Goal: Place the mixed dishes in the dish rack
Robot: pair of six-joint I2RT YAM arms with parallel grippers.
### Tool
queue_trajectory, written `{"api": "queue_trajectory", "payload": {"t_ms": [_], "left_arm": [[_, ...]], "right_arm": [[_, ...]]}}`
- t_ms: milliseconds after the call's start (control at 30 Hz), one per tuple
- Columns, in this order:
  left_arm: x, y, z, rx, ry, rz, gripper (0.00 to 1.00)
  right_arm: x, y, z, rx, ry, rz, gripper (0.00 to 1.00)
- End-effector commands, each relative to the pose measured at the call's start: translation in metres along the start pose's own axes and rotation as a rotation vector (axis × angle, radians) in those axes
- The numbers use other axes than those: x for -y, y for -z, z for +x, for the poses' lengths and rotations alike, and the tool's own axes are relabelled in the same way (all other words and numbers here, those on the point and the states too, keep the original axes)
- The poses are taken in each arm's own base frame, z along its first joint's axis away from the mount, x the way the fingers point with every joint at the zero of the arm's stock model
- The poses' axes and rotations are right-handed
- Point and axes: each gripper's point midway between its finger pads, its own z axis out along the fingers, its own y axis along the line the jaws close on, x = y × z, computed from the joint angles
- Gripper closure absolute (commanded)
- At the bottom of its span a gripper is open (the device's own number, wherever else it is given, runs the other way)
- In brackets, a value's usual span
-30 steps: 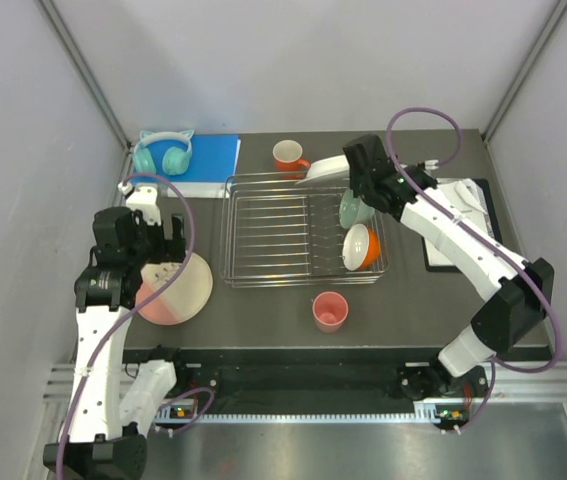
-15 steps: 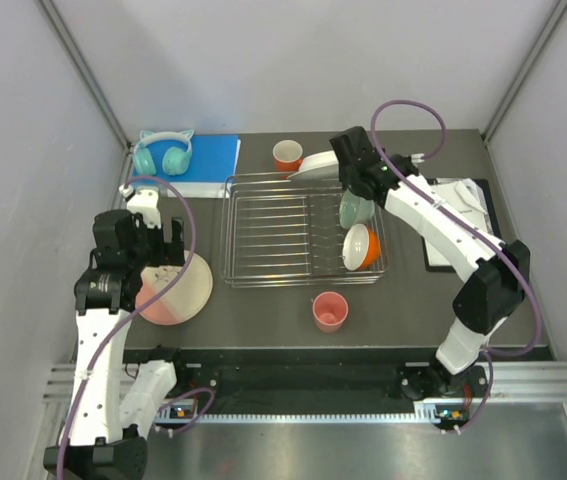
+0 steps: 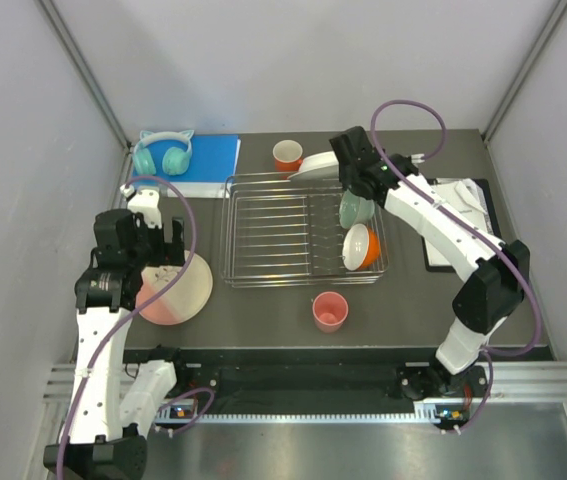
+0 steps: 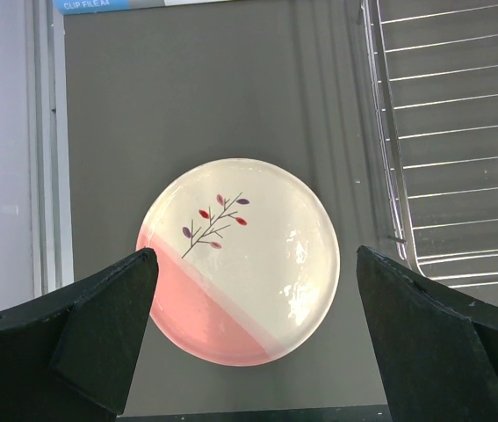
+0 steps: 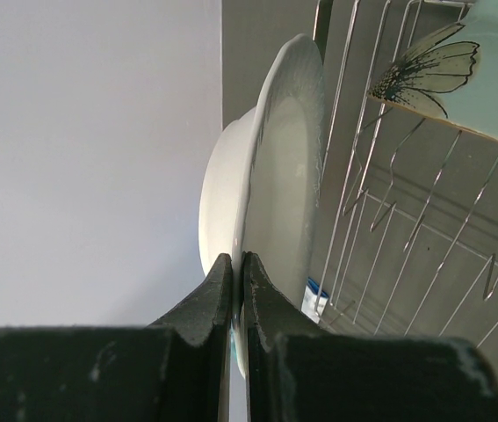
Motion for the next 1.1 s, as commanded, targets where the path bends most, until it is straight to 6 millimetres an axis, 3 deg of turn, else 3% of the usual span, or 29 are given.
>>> {"api": "queue_trajectory", "payload": {"t_ms": [0,433,667,1067], "left_arm": [[0.001,0.002,-0.004,0.023,-0.001,0.006,0.01],[0.004,-0.001,0.002,0.009,0.013,0.018,0.01],[0.003,0.000,0.001,0.014,0.010,0.012,0.01],[0.005,-0.001,-0.001,0.020,0.017,0.023,0.01]], "right_arm": [[-0.070,0.043,-0.013,-0.023,-0.174,-0.205,1.00],[-0.096,0.082,-0.037,0.030,-0.171,-0.321,1.00],[-0.076,0.071,-0.028,0.019,-0.151,-0.272,1.00],[-0.062,0.064,-0.015,-0.007,-0.131,-0.219,1.00]]}}
